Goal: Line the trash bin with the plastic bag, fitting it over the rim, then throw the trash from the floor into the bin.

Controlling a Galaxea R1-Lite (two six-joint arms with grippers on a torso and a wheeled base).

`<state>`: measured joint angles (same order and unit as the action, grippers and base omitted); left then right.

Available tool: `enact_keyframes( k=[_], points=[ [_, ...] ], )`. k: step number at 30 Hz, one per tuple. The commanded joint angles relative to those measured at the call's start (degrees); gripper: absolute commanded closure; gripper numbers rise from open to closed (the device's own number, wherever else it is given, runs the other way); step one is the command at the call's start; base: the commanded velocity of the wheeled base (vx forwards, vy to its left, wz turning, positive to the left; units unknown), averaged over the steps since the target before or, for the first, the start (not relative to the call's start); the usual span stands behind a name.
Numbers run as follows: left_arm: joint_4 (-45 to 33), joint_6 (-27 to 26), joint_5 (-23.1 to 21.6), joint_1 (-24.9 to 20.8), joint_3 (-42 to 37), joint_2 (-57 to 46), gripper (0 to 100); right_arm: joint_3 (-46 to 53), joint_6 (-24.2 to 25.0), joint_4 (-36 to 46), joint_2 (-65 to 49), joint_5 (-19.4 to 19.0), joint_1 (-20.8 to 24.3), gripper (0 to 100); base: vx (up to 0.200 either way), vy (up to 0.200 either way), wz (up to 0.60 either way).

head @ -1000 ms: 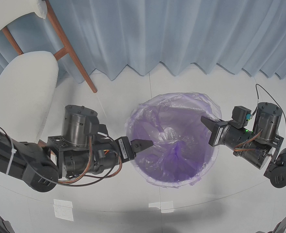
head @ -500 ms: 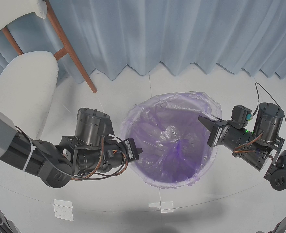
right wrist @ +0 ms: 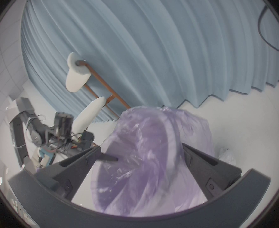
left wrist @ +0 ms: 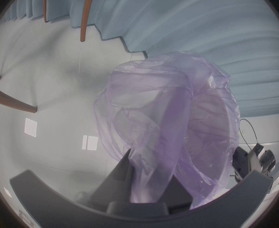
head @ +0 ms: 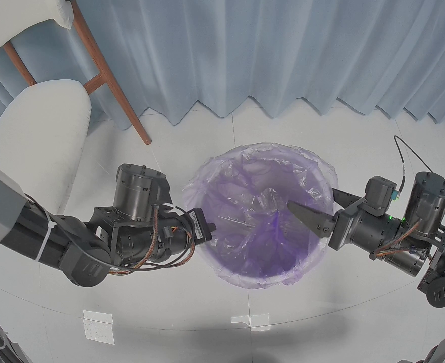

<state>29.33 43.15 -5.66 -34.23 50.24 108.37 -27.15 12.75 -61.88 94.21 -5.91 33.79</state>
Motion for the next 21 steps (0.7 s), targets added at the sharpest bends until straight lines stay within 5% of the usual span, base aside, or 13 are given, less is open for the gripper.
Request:
enact_keyframes(
  k=[1, 5, 8, 12, 18, 21],
  points=[
    [-0.15, 0.7, 0.12, 1.98, 0.48, -0.01, 100, 5.35, 0.17, -2.63, -3.86, -5.43, -0.75, 0, 0.0, 0.0, 0.0],
    [-0.15, 1.49, 0.03, 2.77, 0.3, -0.18, 100, 6.67, 0.96, -4.04, -4.56, -7.01, -2.42, 0, 0.0, 0.0, 0.0],
    [-0.15, 3.43, -1.37, 5.32, -1.99, -2.82, 100, 7.02, 7.38, -5.01, -7.29, -8.41, -6.19, 0, 0.0, 0.0, 0.0],
    [0.2, 3.34, -7.79, 9.27, -5.33, -6.16, 100, 5.97, 16.87, -4.48, -10.36, -8.59, -9.45, 0, 0.0, 0.0, 0.0],
    [0.29, 3.08, -17.2, 11.99, -6.64, -10.02, 100, 7.99, 23.9, -4.39, -11.59, -8.59, -11.12, 0, 0.0, 0.0, 0.0],
    [0.29, 2.9, -21.5, 12.17, -6.29, -11.08, 100, 12.82, 23.64, -4.65, -10.8, -8.68, -11.03, 0, 0.0, 0.0, 0.0]
  ],
)
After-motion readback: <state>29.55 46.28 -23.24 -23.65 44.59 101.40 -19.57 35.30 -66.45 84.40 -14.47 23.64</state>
